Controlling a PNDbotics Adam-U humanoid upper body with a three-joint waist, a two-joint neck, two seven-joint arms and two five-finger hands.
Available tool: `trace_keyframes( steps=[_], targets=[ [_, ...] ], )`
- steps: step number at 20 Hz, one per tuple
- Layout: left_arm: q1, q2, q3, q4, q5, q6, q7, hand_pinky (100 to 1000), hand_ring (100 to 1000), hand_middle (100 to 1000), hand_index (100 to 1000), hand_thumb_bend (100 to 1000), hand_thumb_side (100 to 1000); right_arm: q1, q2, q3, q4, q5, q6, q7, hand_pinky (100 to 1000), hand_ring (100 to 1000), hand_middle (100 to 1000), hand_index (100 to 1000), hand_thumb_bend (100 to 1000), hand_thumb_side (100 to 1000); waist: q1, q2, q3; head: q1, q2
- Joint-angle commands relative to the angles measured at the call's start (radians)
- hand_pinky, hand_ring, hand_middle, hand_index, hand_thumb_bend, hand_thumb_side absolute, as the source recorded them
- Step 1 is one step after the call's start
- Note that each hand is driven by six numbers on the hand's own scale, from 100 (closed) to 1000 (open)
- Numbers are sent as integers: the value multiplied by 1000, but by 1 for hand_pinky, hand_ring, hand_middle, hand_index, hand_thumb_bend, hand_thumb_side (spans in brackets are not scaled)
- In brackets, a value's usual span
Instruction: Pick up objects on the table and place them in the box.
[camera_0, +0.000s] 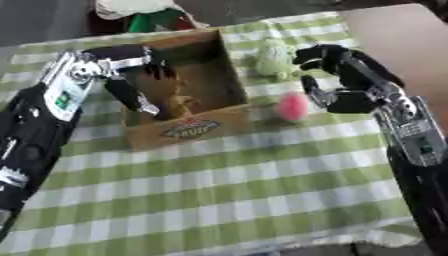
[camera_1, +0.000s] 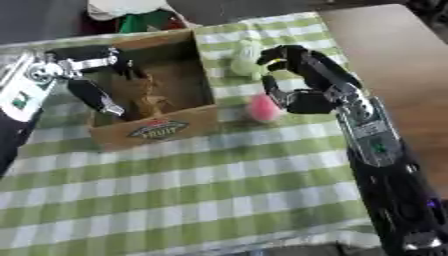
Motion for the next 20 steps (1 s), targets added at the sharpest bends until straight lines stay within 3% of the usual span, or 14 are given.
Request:
trace_keyframes(
  steps=[1, 5, 11, 12, 20],
  targets=[
    [12, 67, 46, -100, 91, 45, 87, 691, 623, 648, 788, 753, 439, -25, -24, -6, 1, 14, -10, 0, 843, 939, 726, 755, 100, 199, -7, -21, 9, -13, 5],
    [67, 106, 79, -192, 168, 112, 178, 686, 618, 641, 786, 733, 430, -37, -40, -2, 25, 35, -32, 8, 844, 940, 730, 757, 100, 198, -13, -22, 27, -24, 5],
    [216, 159, 167, -329, 280, 213, 315, 665, 593, 615, 774, 658, 379, -54, -97, 10, 92, 105, -88, 16, 851, 965, 766, 787, 100, 169, -29, -20, 70, -52, 3],
    [241, 166, 179, -350, 294, 226, 329, 665, 592, 614, 774, 680, 400, -56, -108, 11, 103, 121, -99, 20, 851, 966, 769, 788, 100, 200, -32, -19, 74, -55, 3],
    [346, 193, 228, -426, 348, 284, 368, 662, 589, 610, 774, 674, 395, -57, -166, -8, 189, 204, -142, 9, 850, 970, 778, 798, 100, 205, -44, -18, 83, -68, -2]
  ],
)
